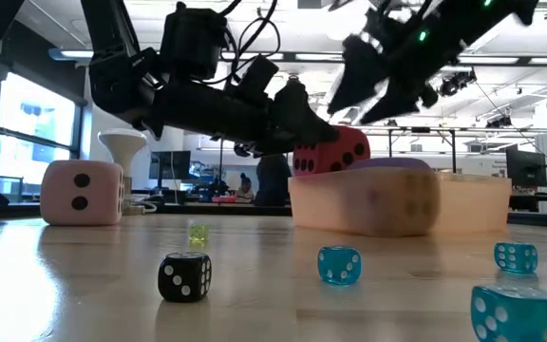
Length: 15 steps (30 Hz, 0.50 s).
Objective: Pick & Place Dice
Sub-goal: Put the large red dice into the orange bin
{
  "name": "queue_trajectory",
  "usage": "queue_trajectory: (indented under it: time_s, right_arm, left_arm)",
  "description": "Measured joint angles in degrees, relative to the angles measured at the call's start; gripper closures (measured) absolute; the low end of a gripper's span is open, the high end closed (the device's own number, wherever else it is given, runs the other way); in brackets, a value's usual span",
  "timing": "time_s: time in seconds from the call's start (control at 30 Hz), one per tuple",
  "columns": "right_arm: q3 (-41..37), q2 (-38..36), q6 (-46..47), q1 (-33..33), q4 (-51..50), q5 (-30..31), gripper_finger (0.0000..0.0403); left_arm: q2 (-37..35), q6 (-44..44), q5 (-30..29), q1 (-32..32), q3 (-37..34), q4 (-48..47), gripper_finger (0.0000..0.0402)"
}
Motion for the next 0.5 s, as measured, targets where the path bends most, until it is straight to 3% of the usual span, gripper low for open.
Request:
queue_trajectory:
  time_s: [0.3,0.5]
  right_arm:
    - [0.1,7.4,1.7,-4.6,2.1,-5.3,0.0016]
    - [0.1,8.1,1.6,-4.8,2.7,-5.5,0.0016]
  left_arm:
    - [0.3,0.2,-0.9,0.1,-0.2,-2.0,0.0004]
    - [0.3,3.2,-0.7,0.0,-0.2,-1.7,0.0004]
